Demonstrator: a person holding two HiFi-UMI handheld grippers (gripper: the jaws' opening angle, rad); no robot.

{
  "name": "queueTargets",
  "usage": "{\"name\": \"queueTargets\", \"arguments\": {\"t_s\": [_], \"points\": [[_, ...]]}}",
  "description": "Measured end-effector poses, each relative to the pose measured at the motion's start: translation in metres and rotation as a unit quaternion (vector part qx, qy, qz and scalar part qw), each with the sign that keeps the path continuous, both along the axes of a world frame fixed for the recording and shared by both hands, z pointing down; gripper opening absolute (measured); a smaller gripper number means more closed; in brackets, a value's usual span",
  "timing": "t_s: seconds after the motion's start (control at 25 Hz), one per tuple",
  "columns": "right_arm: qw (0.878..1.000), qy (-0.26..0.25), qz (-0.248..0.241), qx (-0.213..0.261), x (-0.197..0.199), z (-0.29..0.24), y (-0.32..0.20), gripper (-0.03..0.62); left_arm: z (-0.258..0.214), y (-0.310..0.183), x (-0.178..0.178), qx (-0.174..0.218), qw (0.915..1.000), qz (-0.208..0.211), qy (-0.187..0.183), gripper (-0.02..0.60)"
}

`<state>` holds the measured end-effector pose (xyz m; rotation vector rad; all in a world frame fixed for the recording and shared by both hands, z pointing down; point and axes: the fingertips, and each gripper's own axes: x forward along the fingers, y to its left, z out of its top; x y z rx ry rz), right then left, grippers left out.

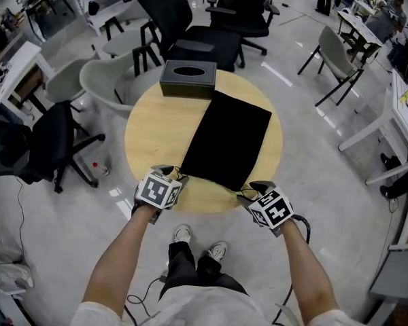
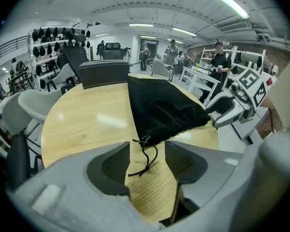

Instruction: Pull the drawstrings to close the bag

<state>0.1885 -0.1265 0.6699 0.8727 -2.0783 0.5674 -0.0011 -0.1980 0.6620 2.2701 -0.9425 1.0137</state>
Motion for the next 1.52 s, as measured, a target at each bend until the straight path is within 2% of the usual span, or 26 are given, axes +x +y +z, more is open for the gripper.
{"name": "queueTargets", "arguments": {"t_s": [0.2,0.56,0.72,0.8,1.12,1.32,1.52], "points": [[1.0,0.015,-0.014,-0.002,-0.001,0.01,0.005,0.229,0.006,0.001,0.006,-0.005,0.9999,0.016,-0.002,0.232],[0.997,0.043,-0.056,-0.002,-0.005,0.01,0.001,0.191,0.008,-0.001,0.006,-0.005,0.9994,0.031,-0.013,0.175],[0.998,0.042,-0.051,-0.008,-0.005,0.01,0.002,0.174,0.01,0.002,0.004,-0.014,0.9989,0.041,-0.018,0.153],[0.998,0.046,-0.048,-0.011,-0.004,0.011,0.002,0.156,0.013,0.002,0.003,-0.016,0.9987,0.044,-0.019,0.127],[0.996,0.062,-0.05,-0.031,-0.003,0.011,0.005,0.087,0.016,-0.002,0.007,-0.017,0.9983,0.051,-0.025,0.091],[0.995,0.071,-0.059,-0.038,-0.003,0.013,0.006,0.015,0.017,-0.004,0.006,-0.012,0.9982,0.051,-0.029,0.049],[0.994,0.07,-0.064,-0.046,-0.004,0.013,0.008,0.009,0.015,-0.004,0.007,-0.006,0.9979,0.054,-0.034,0.018]]}}
